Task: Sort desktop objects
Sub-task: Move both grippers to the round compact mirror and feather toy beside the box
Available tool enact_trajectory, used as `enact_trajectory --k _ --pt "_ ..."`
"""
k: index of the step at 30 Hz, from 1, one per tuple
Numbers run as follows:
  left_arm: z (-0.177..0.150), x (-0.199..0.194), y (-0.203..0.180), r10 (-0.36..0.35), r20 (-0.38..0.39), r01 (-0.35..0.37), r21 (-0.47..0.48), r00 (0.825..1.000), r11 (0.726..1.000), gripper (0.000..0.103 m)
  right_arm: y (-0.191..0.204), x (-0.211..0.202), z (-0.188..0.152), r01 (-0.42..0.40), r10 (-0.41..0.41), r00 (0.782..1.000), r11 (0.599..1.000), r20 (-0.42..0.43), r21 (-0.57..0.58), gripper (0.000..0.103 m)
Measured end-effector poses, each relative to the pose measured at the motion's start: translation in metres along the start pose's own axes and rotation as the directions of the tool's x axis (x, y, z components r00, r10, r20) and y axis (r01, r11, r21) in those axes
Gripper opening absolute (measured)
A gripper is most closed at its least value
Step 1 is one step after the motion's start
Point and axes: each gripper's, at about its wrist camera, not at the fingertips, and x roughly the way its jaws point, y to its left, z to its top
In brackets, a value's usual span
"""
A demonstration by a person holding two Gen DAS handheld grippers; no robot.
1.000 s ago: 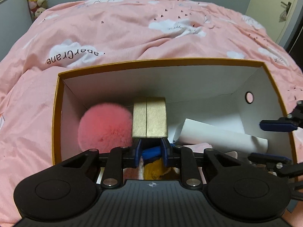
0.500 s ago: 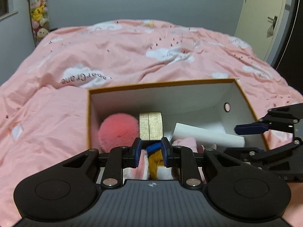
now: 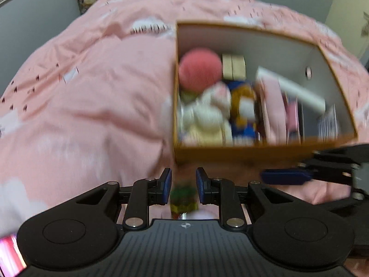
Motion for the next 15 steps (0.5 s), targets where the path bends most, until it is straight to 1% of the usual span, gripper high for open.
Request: enact_trajectory --k 4,6,9,12,15 --pt "-0.022 0.007 -0.014 0.041 -0.048 -0.04 0.038 0.998 0.998 0.025 0.012 0.026 -0.016 0.027 -0.026 0.997 1.0 -0.071 0.012 0.039" --pt "-0.032 0.009 -0.018 0.045 -0.066 -0.042 0.055 0.997 0.998 0.025 0.016 0.03 -0.021 0.047 -0.046 0.995 0.999 -0.084 0.013 0.039" --pt "-0.038 0.011 -0.019 0.049 -0.086 -0.044 0.058 0.995 0.997 0.025 0.018 0.034 -0.026 0.061 -0.058 0.993 0.998 -0.107 0.022 0.04" --pt "-0.043 0.009 -0.021 0.041 -0.088 -0.036 0.059 0.995 0.998 0.026 0.022 0.034 -0.028 0.074 -0.072 0.992 0.997 -0.108 0.018 0.04" --pt "-0.046 0.006 -0.022 0.038 -0.078 -0.033 0.064 0.996 0.997 0.026 0.022 0.03 -0.033 0.114 -0.112 0.989 0.993 -0.094 0.011 0.042"
